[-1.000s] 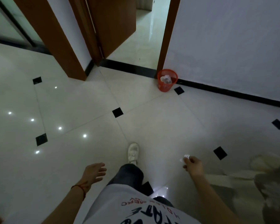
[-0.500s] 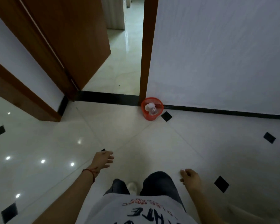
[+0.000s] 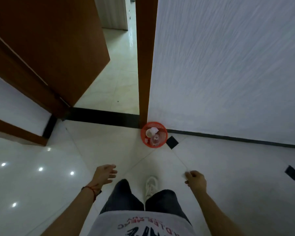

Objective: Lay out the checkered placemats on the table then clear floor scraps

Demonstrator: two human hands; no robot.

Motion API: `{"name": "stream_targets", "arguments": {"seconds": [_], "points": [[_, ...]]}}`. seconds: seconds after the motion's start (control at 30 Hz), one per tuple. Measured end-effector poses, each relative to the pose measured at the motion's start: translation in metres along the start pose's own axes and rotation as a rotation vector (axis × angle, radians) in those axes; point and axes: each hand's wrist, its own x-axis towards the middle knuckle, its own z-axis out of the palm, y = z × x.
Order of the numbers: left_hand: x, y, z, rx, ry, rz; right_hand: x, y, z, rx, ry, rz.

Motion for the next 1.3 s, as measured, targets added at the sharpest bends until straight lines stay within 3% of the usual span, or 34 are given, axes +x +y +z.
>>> {"name": "stream_targets", "arguments": {"seconds": [0.17, 0.3, 0.6, 0.8, 1.13, 1.3], "points": [[0.028, 0.006, 0.003, -0.017, 0.053, -0.128, 0.058, -0.075, 0.022, -0.027, -0.057, -0.052], [0.067, 0.011, 0.006, 0.063, 0.05, -0.17, 0.107, -0.096, 0.057, -0.033, -0.091, -0.021], [0.203, 0.006, 0.034, 0.207, 0.048, -0.174, 0.247, -0.081, 0.171, -0.095, -0.114, 0.038], [0.274, -0.003, 0.064, 0.133, 0.012, -0.177, 0.333, -0.069, 0.224, -0.204, -0.109, -0.002], [0.308, -0.041, 0.072, 0.124, 0.001, -0.225, 0.394, -0.08, 0.278, -0.092, -0.081, -0.029], [0.302, -0.043, 0.071, 0.199, -0.035, -0.2, 0.386, -0.061, 0.264, -0.284, -0.193, -0.023]]}}
